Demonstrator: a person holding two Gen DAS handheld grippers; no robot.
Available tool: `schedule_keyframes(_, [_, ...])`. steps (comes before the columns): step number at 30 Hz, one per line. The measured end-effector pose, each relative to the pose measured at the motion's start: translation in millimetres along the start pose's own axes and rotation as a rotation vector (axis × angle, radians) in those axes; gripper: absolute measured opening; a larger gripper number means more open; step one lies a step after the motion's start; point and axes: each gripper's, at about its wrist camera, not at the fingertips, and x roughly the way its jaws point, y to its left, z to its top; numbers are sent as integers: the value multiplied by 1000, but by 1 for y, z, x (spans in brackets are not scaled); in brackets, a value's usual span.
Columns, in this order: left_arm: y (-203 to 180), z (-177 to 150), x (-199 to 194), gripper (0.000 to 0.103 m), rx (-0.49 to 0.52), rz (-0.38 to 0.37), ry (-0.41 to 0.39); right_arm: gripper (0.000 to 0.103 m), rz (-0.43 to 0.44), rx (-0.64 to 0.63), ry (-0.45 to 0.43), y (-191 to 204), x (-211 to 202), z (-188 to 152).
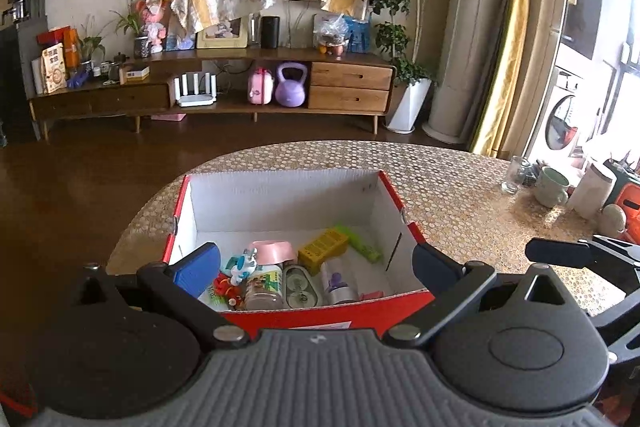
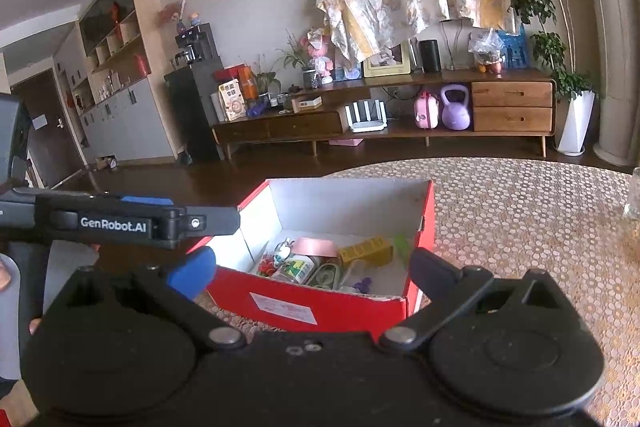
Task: Organize rigid objects
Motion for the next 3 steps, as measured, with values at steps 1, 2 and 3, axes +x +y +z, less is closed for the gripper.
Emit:
schedule_keyframes(1, [1, 0, 0, 103, -5, 3, 2, 103, -1, 0, 0, 0, 0, 0])
schedule_keyframes(2, [2, 0, 0, 103, -12, 3, 5, 103, -2, 1, 1, 0, 0, -1])
schedule_keyframes(3, [3, 0, 1, 103, -18, 4, 9, 103, -2, 2, 2, -1, 0, -1])
